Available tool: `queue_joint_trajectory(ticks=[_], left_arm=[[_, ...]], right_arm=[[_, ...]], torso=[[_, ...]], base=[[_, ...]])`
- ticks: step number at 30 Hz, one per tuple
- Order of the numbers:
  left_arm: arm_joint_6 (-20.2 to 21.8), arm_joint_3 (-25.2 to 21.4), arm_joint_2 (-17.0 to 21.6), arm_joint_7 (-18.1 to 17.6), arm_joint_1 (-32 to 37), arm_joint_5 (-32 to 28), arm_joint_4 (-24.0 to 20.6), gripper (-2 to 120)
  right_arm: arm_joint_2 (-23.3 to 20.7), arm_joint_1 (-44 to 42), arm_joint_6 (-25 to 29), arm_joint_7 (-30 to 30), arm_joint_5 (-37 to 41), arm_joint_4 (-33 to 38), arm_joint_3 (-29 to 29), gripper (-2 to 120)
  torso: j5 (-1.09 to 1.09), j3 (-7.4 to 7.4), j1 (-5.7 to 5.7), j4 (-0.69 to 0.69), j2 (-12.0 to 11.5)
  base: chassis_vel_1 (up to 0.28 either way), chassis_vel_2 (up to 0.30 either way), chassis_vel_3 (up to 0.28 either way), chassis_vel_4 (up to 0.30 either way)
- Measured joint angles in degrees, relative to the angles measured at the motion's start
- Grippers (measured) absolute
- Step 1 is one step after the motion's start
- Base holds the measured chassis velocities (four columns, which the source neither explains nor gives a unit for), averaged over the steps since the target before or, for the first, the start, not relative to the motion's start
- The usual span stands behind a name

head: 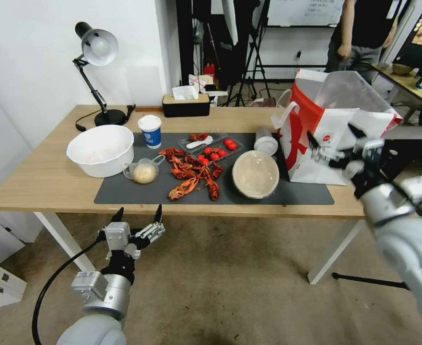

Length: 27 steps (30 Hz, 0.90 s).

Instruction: Pick up the trash from the table and place it into the takeout bag.

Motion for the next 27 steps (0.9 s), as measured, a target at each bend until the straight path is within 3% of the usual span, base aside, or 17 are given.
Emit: queue_joint_trajectory(ticks=[5,8,19,21,27], left_arm=[[0.0,0.0,0.0,0.0,0.0,0.0,0.0,100],[-0.3,0.0,0.1,0.0,0.0,-0.1,0.1,100],[-0.4,0.0,0.2,0.1,0.0,-0.3,0.2,100],[-0.4,0.0,0.3,0.1,0.0,-0.4,0.3,100],[-0.8,0.3,0.4,0.2,0.1,-0.5,0.7,100]], right_arm=[[1.7,-2.2,0.9,0.1,-0.5,0.6,0.1,100],[4.9,-5.9,3.1,-0.2,-2.2,0.9,0.1,100],[7.6,-9.0,5.6,-1.0,-4.2,0.6,0.0,100],[9.3,-11.0,7.5,-1.5,-5.6,0.1,-0.2,100],[14.6,-18.4,13.7,-3.6,-10.5,-2.6,-1.4,100]], torso=[[-0.01,0.0,0.0,0.0,0.0],[0.0,0.0,0.0,-0.01,0.0],[-0.01,0.0,0.0,-0.01,0.0],[-0.05,0.0,0.0,0.04,0.0],[-0.01,0.0,0.0,0.0,0.0]], base=[[0.0,0.0,0.0,0.0],[0.0,0.0,0.0,0.0],[0.0,0.0,0.0,0.0],[0.0,0.0,0.0,0.0],[0.0,0.0,0.0,0.0]])
